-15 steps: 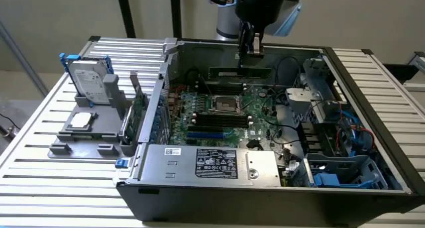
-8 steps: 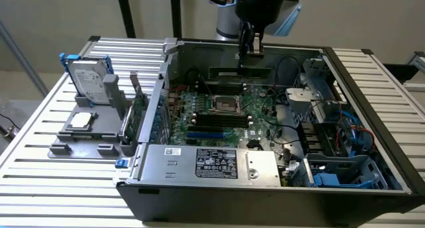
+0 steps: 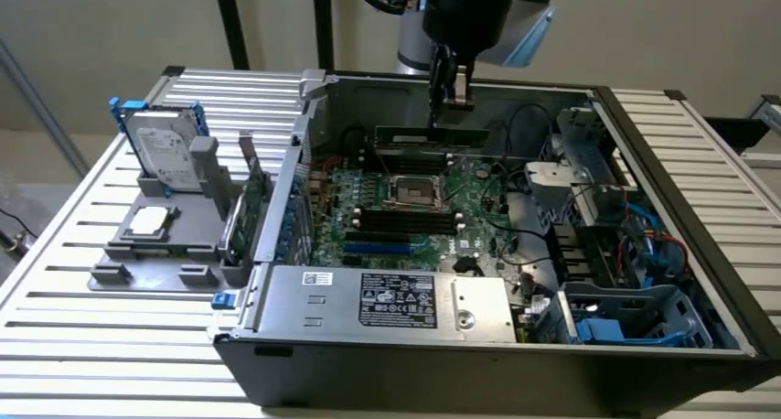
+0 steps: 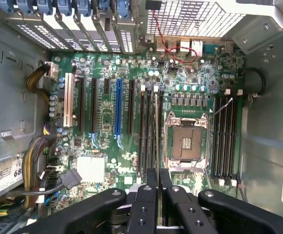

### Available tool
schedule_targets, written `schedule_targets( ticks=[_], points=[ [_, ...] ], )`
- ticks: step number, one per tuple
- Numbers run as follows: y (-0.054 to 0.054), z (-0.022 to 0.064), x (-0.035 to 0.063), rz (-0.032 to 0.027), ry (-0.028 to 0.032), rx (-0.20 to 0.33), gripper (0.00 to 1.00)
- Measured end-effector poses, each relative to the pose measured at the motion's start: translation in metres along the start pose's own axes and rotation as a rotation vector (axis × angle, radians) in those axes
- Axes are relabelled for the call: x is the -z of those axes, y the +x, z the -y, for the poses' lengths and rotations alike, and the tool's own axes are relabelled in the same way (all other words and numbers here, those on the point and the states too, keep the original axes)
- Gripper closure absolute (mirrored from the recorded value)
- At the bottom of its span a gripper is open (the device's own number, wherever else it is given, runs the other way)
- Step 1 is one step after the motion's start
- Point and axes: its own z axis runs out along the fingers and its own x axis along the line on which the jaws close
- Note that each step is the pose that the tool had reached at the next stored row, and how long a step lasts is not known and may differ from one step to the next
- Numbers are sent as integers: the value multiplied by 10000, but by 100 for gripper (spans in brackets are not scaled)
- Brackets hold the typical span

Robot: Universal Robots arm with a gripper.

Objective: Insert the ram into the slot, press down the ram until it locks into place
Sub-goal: 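Insert the ram into the slot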

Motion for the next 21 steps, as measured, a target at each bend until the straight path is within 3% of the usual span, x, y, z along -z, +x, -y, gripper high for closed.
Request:
schedule_targets(
  ticks=[10, 16, 21],
  points=[
    [125, -86, -165, 1, -25, -78, 86],
    [150, -160, -278, 1, -22, -198, 86],
    [158, -166, -368, -3, -14, -311, 86]
  ],
)
